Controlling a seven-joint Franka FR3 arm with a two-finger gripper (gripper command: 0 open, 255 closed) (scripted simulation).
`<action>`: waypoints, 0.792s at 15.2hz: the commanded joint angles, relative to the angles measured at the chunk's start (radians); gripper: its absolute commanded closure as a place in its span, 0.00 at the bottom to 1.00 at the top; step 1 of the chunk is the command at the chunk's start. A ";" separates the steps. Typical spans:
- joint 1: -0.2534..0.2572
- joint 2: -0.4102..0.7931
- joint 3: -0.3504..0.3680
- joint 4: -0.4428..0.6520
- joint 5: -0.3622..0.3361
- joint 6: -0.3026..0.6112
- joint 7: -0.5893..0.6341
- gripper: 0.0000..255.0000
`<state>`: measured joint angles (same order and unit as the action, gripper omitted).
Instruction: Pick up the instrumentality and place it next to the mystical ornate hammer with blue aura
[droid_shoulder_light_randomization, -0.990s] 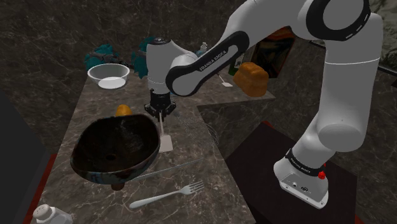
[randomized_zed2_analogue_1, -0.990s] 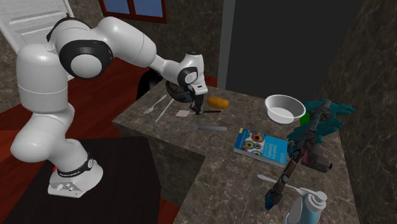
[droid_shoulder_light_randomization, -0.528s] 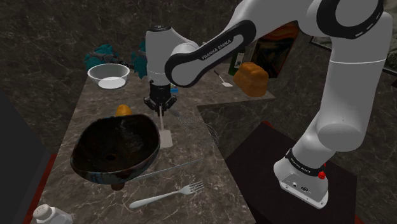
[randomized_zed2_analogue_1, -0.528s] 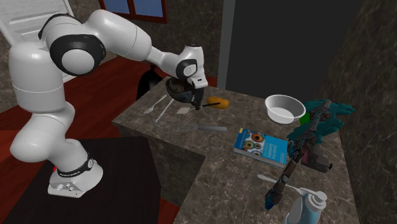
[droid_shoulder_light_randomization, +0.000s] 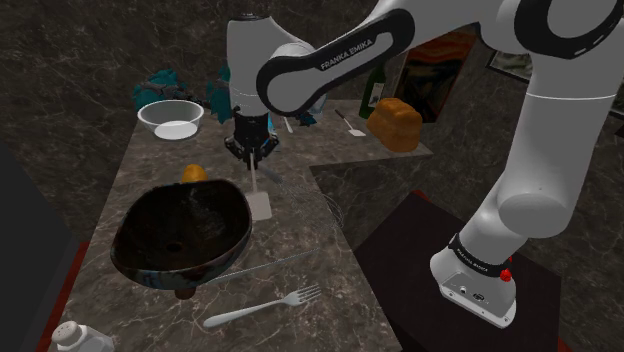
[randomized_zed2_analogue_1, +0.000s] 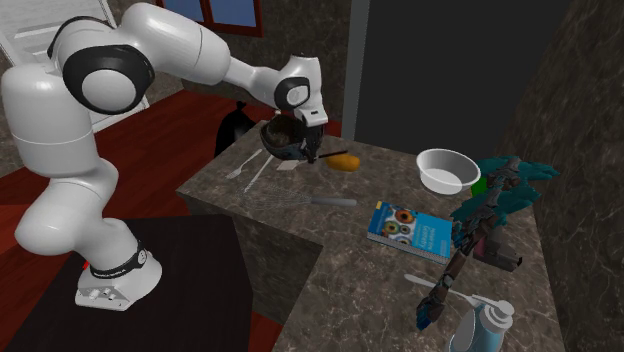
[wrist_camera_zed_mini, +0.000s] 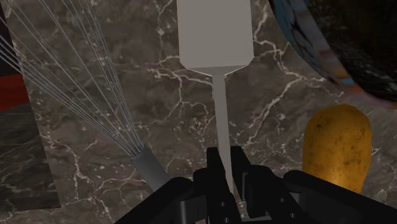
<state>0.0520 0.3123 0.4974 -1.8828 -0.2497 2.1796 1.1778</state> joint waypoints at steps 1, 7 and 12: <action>-0.003 -0.014 0.004 0.008 0.010 -0.021 -0.007 1.00; -0.009 -0.048 0.013 0.048 0.036 -0.089 -0.026 1.00; -0.012 -0.072 0.019 0.087 0.054 -0.148 -0.040 1.00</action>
<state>0.0411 0.2447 0.5152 -1.8065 -0.1996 2.0459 1.1411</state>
